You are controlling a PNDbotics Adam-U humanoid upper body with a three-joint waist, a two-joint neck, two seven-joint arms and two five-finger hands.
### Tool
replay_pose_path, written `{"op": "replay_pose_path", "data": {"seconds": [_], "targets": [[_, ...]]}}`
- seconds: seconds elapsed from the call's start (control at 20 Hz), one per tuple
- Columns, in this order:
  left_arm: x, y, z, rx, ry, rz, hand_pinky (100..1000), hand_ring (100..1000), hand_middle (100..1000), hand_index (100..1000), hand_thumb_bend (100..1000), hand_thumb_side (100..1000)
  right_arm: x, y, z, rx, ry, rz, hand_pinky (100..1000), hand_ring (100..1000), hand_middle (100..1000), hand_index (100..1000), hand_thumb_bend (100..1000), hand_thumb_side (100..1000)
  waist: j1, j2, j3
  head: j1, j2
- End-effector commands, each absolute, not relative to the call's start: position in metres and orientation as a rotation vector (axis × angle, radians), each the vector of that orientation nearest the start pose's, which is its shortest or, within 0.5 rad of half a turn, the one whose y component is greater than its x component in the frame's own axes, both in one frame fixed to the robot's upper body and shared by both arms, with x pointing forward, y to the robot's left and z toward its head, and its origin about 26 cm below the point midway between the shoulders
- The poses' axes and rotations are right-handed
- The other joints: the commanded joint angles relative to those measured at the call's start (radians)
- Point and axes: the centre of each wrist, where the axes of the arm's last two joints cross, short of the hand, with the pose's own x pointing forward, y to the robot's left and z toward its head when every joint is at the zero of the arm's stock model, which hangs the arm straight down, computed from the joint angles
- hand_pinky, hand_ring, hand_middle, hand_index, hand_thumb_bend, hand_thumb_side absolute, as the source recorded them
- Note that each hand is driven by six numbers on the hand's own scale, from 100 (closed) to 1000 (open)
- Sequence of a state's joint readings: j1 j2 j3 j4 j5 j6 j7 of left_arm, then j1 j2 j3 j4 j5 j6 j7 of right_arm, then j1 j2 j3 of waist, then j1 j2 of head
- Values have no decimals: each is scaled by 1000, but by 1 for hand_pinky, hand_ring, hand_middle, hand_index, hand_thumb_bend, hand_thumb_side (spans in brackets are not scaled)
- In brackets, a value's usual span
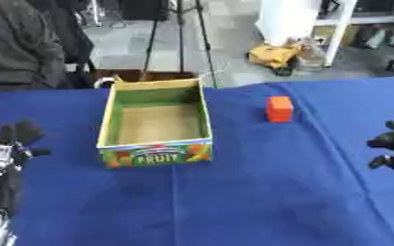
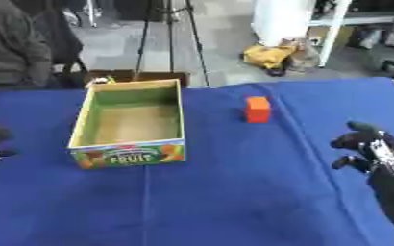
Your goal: Pick up objects on the table and place them in the box.
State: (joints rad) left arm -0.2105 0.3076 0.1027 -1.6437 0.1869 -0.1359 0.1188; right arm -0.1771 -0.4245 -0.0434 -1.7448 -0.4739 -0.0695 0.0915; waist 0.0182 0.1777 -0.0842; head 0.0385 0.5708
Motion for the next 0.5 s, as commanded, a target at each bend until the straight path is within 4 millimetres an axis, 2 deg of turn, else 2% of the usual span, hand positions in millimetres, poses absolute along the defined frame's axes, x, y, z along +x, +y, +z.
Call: {"op": "replay_pose_path", "data": {"seconds": [0.05,0.35,0.5], "targets": [[325,323,106,196,-2039,18,627,774,680,802,753,809,312,-329,136,167,-2017,154,481,697,597,790,100,549,-2,-13,1,-2,-8],[325,323,107,192,-2040,15,627,774,680,802,752,809,313,-334,143,143,-2029,181,479,700,597,793,100,545,-2,-12,8,-3,-11],[326,321,107,179,-2042,6,626,774,680,802,752,808,317,-343,158,96,-2048,248,477,703,599,798,100,538,-1,-10,21,-11,-13]]}}
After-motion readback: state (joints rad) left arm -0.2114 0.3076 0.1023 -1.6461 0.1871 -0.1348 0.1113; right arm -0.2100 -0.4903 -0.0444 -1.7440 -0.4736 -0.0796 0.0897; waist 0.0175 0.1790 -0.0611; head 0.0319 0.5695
